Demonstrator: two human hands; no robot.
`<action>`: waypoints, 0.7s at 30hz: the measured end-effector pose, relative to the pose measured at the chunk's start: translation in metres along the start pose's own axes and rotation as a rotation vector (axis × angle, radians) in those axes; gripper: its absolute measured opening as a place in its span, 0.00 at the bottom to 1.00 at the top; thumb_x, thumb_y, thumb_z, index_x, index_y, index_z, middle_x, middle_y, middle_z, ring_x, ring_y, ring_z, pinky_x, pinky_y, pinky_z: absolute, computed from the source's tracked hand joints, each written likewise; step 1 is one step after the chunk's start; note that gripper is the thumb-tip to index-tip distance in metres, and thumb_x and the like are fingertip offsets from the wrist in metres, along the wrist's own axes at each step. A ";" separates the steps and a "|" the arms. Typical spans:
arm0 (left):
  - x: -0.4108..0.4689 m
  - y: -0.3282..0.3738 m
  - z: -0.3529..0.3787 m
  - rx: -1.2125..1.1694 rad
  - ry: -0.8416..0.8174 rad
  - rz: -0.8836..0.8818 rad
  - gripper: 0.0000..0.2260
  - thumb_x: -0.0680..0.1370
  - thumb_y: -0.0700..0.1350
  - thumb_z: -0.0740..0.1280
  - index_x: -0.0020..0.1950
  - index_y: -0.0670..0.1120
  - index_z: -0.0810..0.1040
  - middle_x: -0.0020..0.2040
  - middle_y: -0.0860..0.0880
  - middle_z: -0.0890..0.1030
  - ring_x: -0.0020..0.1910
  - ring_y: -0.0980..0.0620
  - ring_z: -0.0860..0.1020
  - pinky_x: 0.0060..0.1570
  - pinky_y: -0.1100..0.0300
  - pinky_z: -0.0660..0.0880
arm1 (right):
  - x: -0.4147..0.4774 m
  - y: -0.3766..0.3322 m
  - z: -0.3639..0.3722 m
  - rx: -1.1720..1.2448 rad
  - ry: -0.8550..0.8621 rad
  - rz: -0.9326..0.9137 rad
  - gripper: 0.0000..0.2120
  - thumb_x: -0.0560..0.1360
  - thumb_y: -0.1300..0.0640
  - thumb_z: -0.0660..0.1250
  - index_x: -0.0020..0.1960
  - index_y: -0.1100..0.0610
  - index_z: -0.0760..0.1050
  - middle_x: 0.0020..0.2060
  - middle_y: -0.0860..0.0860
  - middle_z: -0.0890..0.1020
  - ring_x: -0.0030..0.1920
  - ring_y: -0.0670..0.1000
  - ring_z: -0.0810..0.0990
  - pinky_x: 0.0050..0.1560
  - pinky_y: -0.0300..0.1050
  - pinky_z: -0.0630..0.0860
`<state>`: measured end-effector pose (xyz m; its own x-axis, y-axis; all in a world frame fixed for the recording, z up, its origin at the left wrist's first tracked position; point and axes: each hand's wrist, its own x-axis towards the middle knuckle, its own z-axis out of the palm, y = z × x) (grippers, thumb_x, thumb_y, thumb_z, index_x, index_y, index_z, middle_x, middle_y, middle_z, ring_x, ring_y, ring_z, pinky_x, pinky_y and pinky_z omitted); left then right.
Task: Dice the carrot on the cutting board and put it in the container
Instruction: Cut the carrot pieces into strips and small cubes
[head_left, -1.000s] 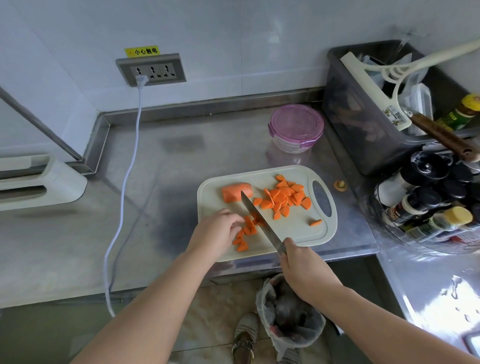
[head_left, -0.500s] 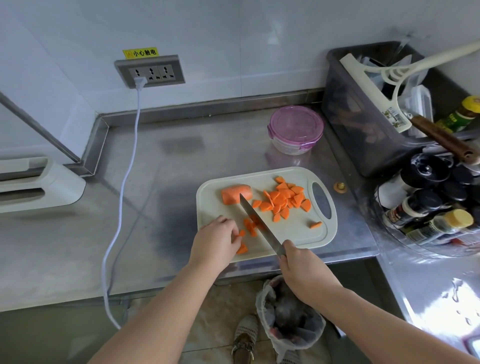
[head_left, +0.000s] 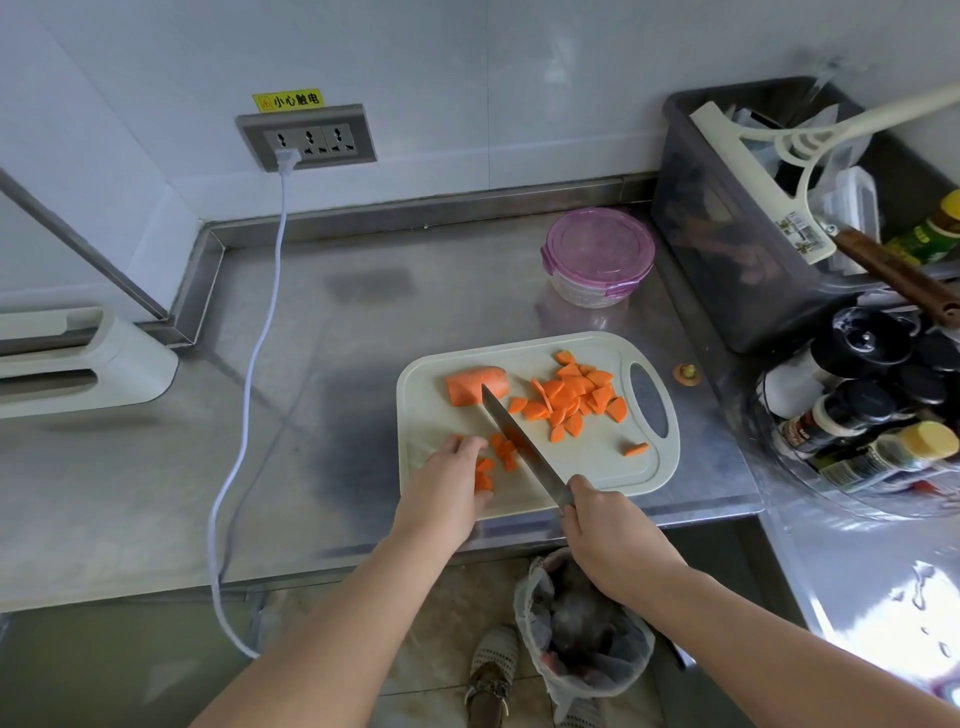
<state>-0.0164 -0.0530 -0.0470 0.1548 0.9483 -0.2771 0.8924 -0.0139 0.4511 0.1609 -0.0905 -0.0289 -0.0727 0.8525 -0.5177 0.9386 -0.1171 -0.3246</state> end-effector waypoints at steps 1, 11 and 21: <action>0.003 -0.001 0.000 -0.010 0.002 0.003 0.22 0.76 0.45 0.69 0.69 0.50 0.67 0.65 0.51 0.72 0.62 0.52 0.74 0.61 0.53 0.74 | 0.000 0.000 -0.001 0.004 -0.001 0.005 0.08 0.81 0.59 0.57 0.60 0.55 0.66 0.45 0.52 0.80 0.41 0.50 0.81 0.44 0.49 0.82; 0.014 -0.003 -0.005 -0.045 0.006 0.016 0.22 0.75 0.44 0.70 0.67 0.49 0.70 0.63 0.51 0.71 0.58 0.51 0.76 0.57 0.54 0.75 | 0.000 0.000 -0.002 0.057 0.024 0.002 0.06 0.82 0.57 0.54 0.57 0.54 0.67 0.41 0.51 0.80 0.38 0.49 0.80 0.42 0.49 0.82; 0.015 0.000 0.002 -0.127 0.055 -0.104 0.17 0.75 0.43 0.71 0.63 0.46 0.75 0.60 0.48 0.76 0.55 0.49 0.78 0.57 0.54 0.75 | -0.009 -0.004 0.003 0.030 -0.016 -0.060 0.08 0.82 0.59 0.54 0.59 0.56 0.68 0.45 0.53 0.80 0.41 0.53 0.81 0.42 0.51 0.80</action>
<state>-0.0131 -0.0398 -0.0523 0.0378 0.9585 -0.2825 0.8408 0.1223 0.5274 0.1564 -0.0994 -0.0254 -0.1342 0.8499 -0.5095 0.9220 -0.0813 -0.3785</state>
